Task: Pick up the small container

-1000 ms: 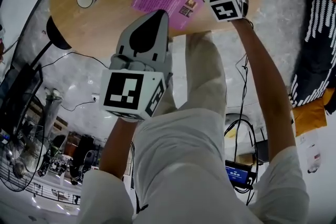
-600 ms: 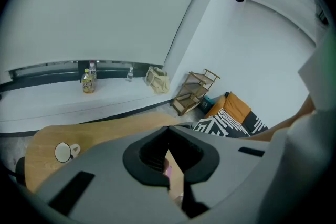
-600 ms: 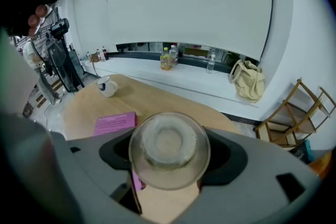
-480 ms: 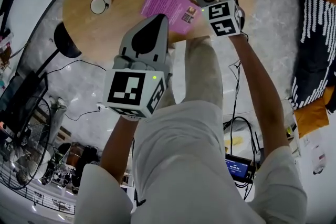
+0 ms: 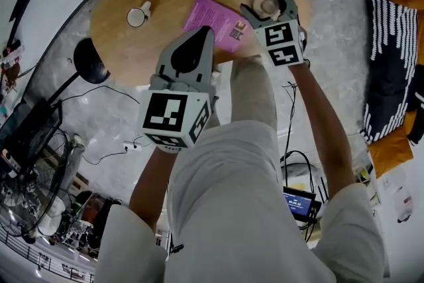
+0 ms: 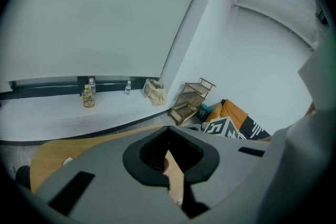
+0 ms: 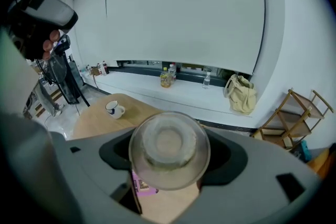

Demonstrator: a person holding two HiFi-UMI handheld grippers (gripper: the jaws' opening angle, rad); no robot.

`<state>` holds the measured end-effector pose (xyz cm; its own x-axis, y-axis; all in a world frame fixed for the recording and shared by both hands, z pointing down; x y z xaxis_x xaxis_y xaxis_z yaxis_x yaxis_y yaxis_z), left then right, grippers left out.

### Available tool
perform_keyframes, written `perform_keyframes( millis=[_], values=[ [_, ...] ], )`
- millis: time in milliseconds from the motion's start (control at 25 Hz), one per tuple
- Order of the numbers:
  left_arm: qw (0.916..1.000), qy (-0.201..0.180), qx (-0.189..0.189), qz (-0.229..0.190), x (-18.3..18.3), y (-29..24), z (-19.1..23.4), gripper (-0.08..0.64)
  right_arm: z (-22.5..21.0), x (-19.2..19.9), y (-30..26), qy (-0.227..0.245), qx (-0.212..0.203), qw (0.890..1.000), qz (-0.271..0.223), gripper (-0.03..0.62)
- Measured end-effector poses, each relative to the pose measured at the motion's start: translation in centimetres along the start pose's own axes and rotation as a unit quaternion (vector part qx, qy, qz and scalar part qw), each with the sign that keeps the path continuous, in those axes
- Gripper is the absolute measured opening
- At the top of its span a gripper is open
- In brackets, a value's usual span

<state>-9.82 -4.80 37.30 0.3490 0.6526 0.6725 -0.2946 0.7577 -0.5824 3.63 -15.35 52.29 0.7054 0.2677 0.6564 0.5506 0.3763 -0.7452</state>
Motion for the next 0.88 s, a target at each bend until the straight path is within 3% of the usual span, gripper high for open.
perform_keyframes(
  millis=[880],
  values=[
    [0.9975,-0.009,0.008,-0.069,-4.3,7.1,-1.7,0.014,1.0,-7.2,11.4,-0.022,0.039,0.997,-0.059,0.339]
  ],
)
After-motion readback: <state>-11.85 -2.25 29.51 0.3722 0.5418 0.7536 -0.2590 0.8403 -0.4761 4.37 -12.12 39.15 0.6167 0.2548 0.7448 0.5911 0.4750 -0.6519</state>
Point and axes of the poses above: the fingertips, and each gripper's own axes: y backward along the fingers, z to its left, x out of its underside, the point moved 6 cm from there along y, backward along the fingers, and after that the axes turned 8 degrees about y, right-handed, at the moved point
